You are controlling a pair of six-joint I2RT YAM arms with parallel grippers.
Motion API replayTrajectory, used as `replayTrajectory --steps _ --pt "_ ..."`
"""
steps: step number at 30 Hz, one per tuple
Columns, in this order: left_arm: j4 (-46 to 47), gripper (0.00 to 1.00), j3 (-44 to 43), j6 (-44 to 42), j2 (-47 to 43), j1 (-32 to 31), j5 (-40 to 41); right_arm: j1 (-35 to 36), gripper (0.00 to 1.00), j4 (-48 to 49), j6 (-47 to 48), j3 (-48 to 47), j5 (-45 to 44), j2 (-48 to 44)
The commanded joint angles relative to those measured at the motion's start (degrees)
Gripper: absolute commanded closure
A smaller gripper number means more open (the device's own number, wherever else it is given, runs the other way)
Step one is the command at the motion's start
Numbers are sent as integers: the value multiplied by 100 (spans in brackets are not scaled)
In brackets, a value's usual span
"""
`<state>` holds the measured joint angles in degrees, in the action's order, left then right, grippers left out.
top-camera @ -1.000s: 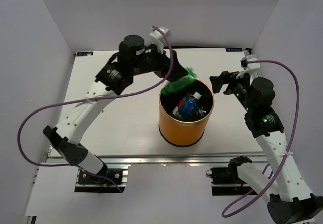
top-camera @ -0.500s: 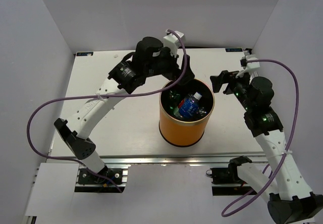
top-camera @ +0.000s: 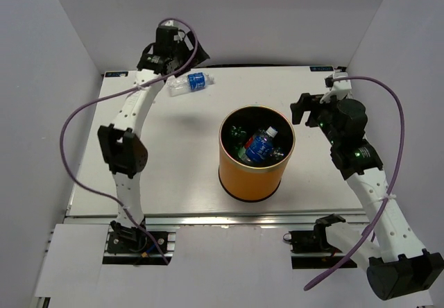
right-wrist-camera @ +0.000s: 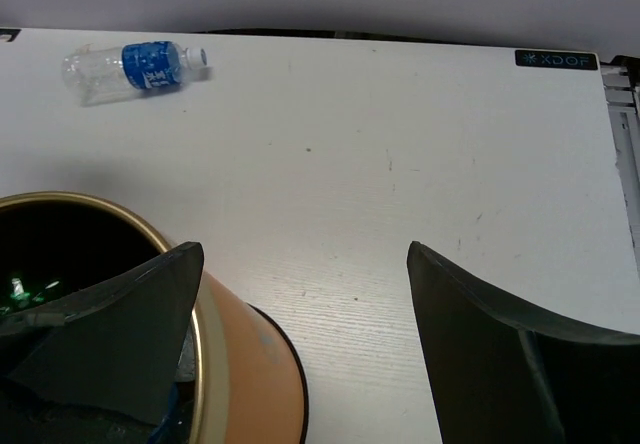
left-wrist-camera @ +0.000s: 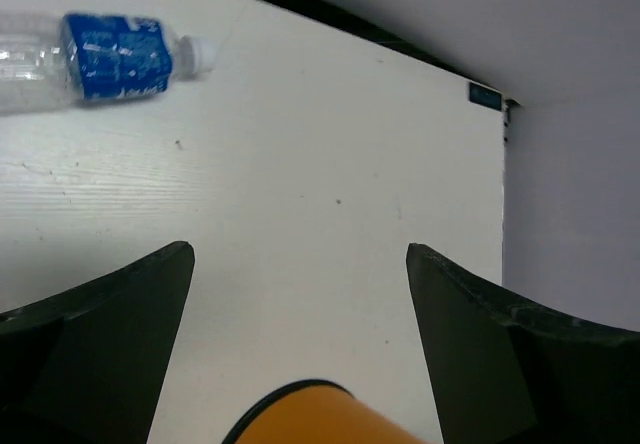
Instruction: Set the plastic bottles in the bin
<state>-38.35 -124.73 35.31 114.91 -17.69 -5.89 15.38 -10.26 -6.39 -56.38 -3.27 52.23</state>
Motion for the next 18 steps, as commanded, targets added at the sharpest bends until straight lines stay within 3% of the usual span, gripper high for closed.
replayTrajectory --steps 1,8,18 --pt "-112 2 -411 1405 592 20 166 -35 10 -72 156 -409 -367 112" --pt "-145 2 -798 3310 1893 73 1009 -35 11 -161 270 -585 -578 253" --pt "-498 2 -351 6019 2404 258 1590 -61 11 -99 446 -418 -781 323"
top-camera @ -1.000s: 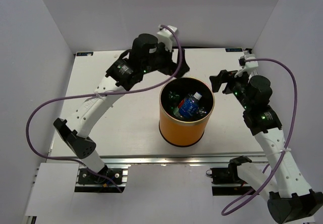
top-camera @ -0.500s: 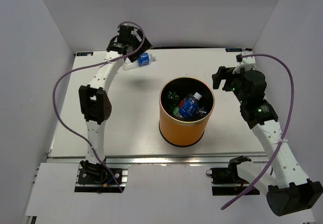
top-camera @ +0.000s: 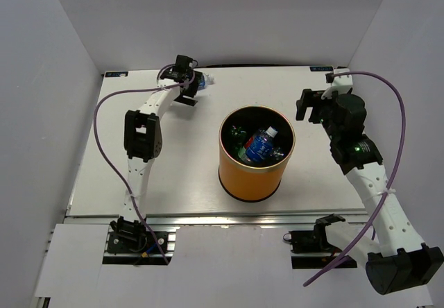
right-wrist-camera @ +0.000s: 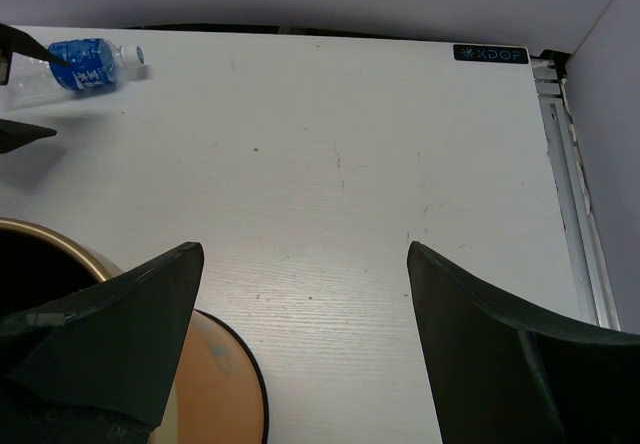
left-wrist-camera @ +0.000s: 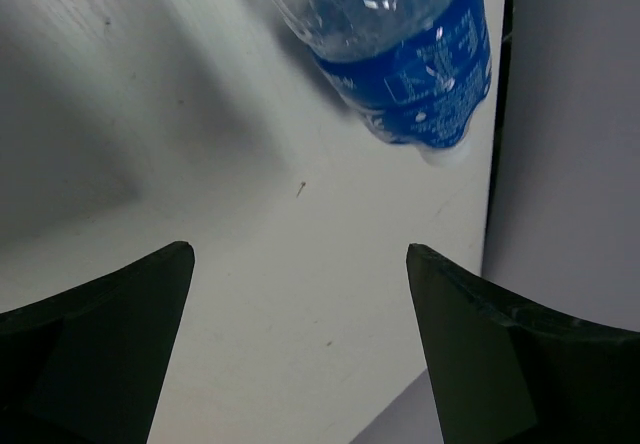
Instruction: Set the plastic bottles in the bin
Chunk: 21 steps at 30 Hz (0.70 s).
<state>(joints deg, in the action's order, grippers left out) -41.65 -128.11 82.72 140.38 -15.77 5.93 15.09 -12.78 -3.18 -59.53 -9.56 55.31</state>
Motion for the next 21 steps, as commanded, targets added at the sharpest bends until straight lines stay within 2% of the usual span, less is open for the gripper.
replayTrajectory --steps 1,5,9,13,16,21 --pt "-159 2 14 1386 -142 74 461 -24 11 153 125 -103 -142 32" --pt "34 2 -20 1774 -55 161 663 -41 11 135 195 -138 -160 103" --pt "-256 2 -407 2301 296 320 734 -50 11 100 230 -156 -230 156" --pt "357 2 -223 2433 358 390 873 -77 11 65 248 -173 -257 234" --pt "342 2 -660 2529 701 434 944 -94 11 65 248 -173 -248 305" --pt "868 2 -741 2679 1008 548 883 -103 11 12 256 -252 -256 445"
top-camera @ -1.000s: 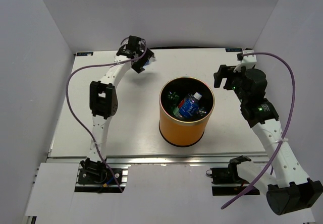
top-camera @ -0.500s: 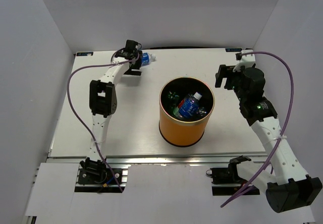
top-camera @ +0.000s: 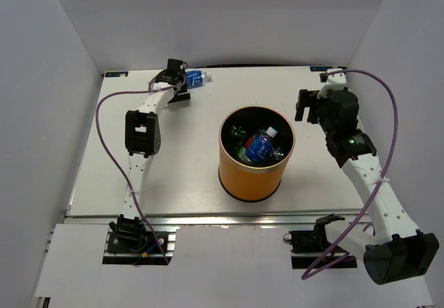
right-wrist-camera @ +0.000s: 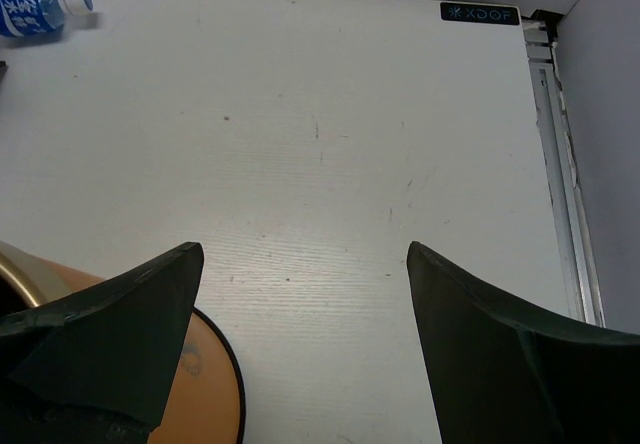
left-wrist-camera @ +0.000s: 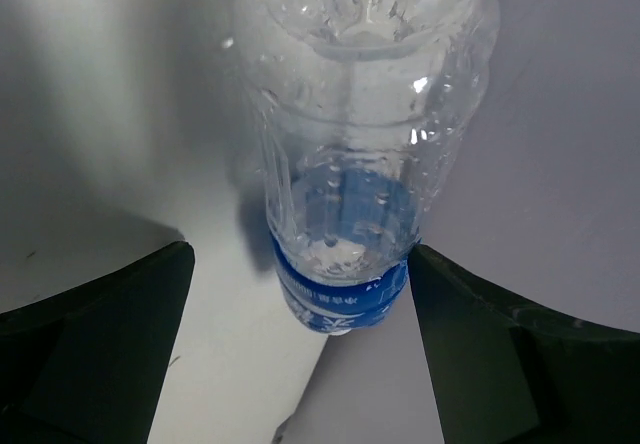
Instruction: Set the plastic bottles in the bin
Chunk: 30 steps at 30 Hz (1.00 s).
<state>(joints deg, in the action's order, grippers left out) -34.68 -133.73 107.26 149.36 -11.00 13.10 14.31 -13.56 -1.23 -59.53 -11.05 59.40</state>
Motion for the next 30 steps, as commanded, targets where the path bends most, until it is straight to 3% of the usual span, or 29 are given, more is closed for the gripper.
replayTrajectory --steps 1,8,11,12,16,17,18,19,20,26,27,30 --pt "285 2 -249 216 189 90 131 -42 11 91 53 -252 -108 46" --pt "848 2 -663 260 962 169 -1 -103 10 -110 80 -375 -178 274" --pt "1076 8 -663 321 1112 213 -44 -112 11 -225 53 -419 -205 388" --pt "1225 20 -680 322 1200 222 -132 -121 11 -261 53 -428 -196 432" --pt "1507 48 -628 156 1113 257 -194 -147 11 -279 27 -463 -196 529" --pt "1551 66 -584 -19 1035 248 -133 -147 11 -279 18 -498 -187 573" --pt "1604 75 -532 -100 834 239 -63 -147 11 -305 18 -551 -178 590" --pt "1648 92 -348 -179 701 248 25 -165 11 -314 44 -569 -161 599" --pt "1709 100 -233 -293 552 248 52 -165 11 -314 44 -577 -152 608" --pt "2736 100 329 -1672 -863 257 157 -174 11 -182 53 -534 6 381" --pt "3095 100 356 -2283 -1047 213 149 -174 11 -147 53 -499 41 345" --pt "3702 100 348 -3278 -1751 187 -429 -182 11 73 27 -393 129 222"
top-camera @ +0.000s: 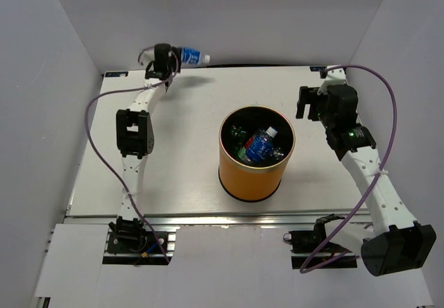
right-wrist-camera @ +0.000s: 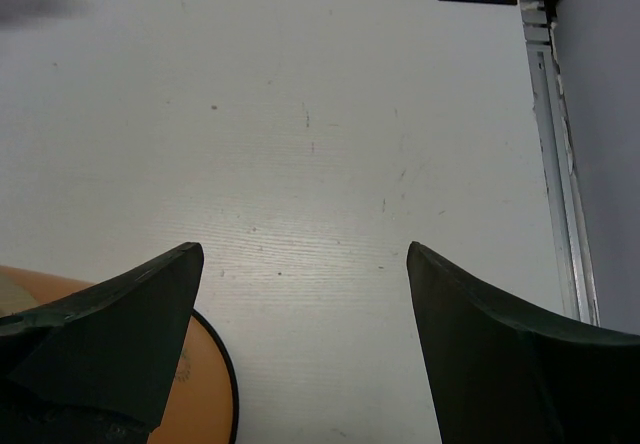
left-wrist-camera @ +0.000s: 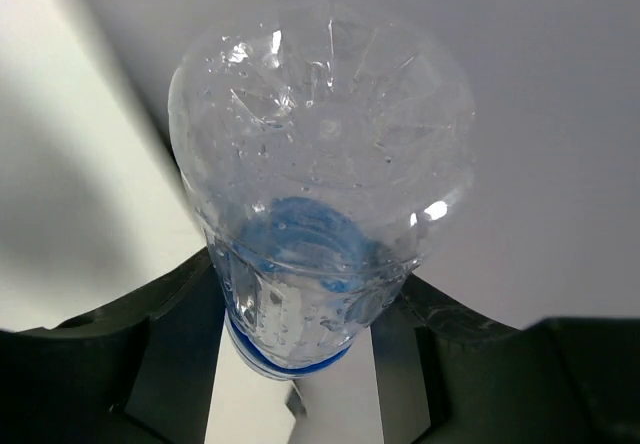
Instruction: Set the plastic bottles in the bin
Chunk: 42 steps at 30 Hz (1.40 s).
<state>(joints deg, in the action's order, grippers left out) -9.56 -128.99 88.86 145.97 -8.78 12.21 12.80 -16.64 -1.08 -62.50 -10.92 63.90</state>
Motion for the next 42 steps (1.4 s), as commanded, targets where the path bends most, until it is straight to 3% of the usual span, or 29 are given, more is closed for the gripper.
replayTrajectory --steps 1,4,5,8,12,14,18,25,28,32,35,42 --pt "1281 100 -127 -1859 -1596 -63 -559 -32 10 425 -15 -122 186 -246" --pt "1491 100 118 -3132 -2735 -308 -1036 -32 11 530 -137 -149 309 -281" --pt "2006 100 711 -3460 -3036 -396 -1114 -32 11 574 -181 -131 301 -299" --pt "2178 100 1418 -4419 -4028 -721 -1632 -40 11 688 -392 -104 169 -290" --pt "1538 100 2095 -5621 -4856 -1641 -2519 -84 11 680 -761 -175 -121 -238" --pt "1004 100 2255 -6377 -5095 -2100 -2565 -93 10 680 -858 -210 -340 -255" --pt "262 100 2841 -6855 -5770 -3163 -1951 -128 11 715 -1052 -167 -517 -404" --pt "123 100 4170 -7119 -6827 -4096 -1424 -155 11 812 -1008 194 -464 -878" --pt "-577 100 3788 -7470 -6365 -4667 -801 -155 11 856 -990 273 -297 -949" --pt "-1863 100 2679 -8058 -5265 -5564 1321 -164 11 751 -1192 440 -454 -967" --pt "-2505 100 2248 -8121 -4685 -5810 2266 -172 11 549 -1341 510 -762 -967" --pt "-2745 100 3053 -7383 -5006 -5785 3251 -181 11 513 -1395 730 -1035 -1169"
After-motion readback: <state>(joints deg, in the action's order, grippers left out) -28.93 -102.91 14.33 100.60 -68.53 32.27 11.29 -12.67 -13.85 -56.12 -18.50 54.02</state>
